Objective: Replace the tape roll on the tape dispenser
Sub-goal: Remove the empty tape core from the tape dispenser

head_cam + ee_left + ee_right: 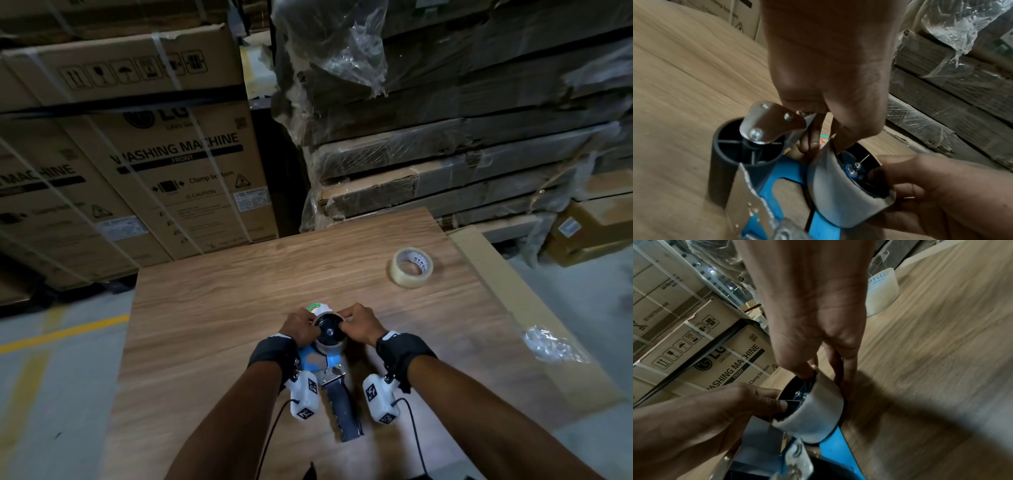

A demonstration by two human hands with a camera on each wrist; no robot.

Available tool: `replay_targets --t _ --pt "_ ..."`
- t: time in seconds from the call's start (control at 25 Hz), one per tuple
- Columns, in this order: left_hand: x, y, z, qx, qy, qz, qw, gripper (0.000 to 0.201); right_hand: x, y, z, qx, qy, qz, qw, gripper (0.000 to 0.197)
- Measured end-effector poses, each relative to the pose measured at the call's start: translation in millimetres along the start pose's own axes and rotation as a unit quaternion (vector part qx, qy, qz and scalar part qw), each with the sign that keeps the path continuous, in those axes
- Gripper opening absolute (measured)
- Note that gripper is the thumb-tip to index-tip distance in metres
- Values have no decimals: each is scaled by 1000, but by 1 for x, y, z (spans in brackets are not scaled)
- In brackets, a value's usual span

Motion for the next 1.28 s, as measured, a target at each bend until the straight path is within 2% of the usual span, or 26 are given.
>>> replay_targets --t 0.12,0.16,0.24,0.32,0.44,0.52,0.64,0.84,1.12,1.28 --pt "2 -4 4 38 11 1 999 36 3 0 2 -7 6 -10 1000 38" --pt "1 -6 7 44 10 -5 999 43 4 0 3 -8 9 -14 1000 38" --pt "-8 -15 18 41 5 -20 999 70 7 1 5 -13 12 -20 1000 41" --pt "-25 -33 40 31 15 -30 999 81 12 2 8 -25 9 -27 999 46" --pt "-36 -43 55 20 21 -43 999 74 19 2 10 -25 11 -48 998 58" --pt "-34 -40 50 23 19 -49 998 75 21 2 9 -17 8 -54 998 59" --pt "-10 -20 25 34 8 -31 999 67 22 8 9 -4 12 -21 1000 42" --pt "-16 -25 30 65 13 -25 997 65 22 19 18 8 25 39 999 27" --pt "-45 -54 61 76 24 -36 996 53 30 14 28 30 41 -27 998 25" --pt "-23 -36 37 63 7 -53 997 60 33 12 27 44 25 -47 998 31"
Point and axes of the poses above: each hand's wrist, its own x-axis away from the middle knuckle, its own y-axis out of the back of the hand, z = x × y, the point moved 5 cm from there along -x, towards the middle knuckle, and after that the axes turned 10 degrees about -z, right-handed, at the moved point
